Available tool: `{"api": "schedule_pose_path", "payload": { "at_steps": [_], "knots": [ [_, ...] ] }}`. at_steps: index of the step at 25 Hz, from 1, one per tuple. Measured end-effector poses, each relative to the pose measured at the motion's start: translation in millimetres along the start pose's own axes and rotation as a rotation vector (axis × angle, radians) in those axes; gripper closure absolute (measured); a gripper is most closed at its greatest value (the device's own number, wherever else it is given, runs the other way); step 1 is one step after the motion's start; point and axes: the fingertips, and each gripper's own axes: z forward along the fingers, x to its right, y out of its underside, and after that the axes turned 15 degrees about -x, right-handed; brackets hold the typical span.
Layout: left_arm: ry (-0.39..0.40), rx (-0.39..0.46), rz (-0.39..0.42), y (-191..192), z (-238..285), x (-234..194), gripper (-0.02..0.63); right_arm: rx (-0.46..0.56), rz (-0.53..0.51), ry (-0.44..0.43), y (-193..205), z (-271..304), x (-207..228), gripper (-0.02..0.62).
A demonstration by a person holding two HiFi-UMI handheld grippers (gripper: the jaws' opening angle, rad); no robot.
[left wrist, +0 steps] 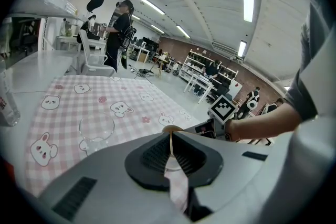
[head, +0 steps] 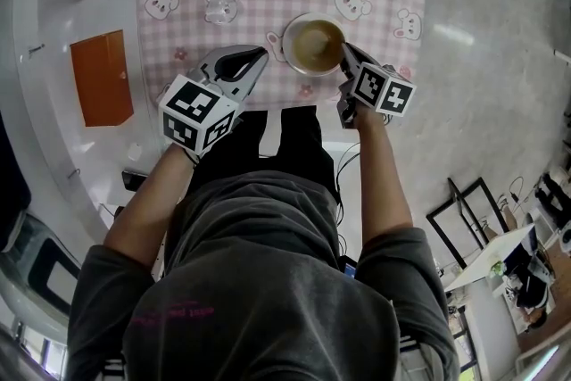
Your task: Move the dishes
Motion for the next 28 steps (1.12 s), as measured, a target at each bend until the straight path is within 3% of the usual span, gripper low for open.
{"api": "schedule_pose_path", "payload": {
  "at_steps": [16,28],
  "knots": [
    [0.003,0.0,-0.005,-2,-2,-1,0.592,-0.006,-0.018,0.045,-2,0,-3,0.581],
    [0.0,0.011,0.006,-10,-6,-2,0.592,0.007,-0.009,0.018,-6,-5,-4,0.578]
  ]
}}
